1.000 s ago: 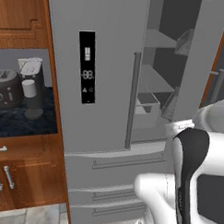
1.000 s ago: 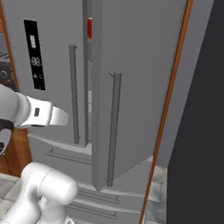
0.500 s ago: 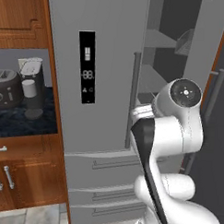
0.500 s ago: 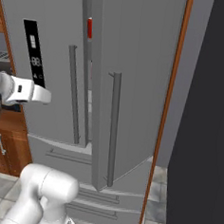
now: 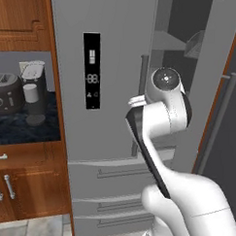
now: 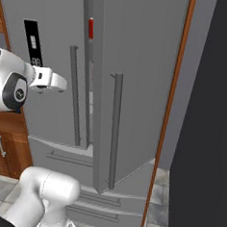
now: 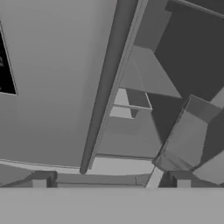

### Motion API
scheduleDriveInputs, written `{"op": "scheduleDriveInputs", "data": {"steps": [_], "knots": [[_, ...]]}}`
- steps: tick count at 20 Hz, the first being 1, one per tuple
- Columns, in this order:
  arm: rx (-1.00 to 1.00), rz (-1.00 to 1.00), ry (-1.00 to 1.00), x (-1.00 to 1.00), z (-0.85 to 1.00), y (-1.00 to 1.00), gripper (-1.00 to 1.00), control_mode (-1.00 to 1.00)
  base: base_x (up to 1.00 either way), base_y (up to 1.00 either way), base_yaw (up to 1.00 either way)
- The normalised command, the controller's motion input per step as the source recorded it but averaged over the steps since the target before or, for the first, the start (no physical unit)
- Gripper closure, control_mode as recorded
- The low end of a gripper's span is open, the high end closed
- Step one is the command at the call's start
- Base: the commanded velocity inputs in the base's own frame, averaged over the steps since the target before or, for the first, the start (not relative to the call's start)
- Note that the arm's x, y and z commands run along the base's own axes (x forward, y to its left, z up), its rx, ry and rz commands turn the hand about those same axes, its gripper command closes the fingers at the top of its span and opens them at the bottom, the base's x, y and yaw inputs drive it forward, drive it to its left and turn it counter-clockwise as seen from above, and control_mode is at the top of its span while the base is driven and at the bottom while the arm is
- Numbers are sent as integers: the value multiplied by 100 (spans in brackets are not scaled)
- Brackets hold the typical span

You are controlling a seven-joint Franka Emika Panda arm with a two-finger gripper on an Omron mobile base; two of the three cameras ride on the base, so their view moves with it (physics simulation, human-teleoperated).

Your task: Open the fridge, grab two sodas, and place both sodas inside the bowl with ice on the dining counter.

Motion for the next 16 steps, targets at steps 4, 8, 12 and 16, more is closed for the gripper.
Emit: {"op": "scheduleDriveInputs", "data": {"steps": [4, 8, 12, 16], "knots": [[0, 0, 2, 89, 0, -6, -100, -100, 0, 0, 0], [0, 0, 0, 67, 0, -33, -100, -100, 0, 0, 0], [0, 0, 0, 50, -1, -50, -100, -100, 0, 0, 0], [0, 0, 0, 46, -2, -61, -100, -100, 0, 0, 0]]}}
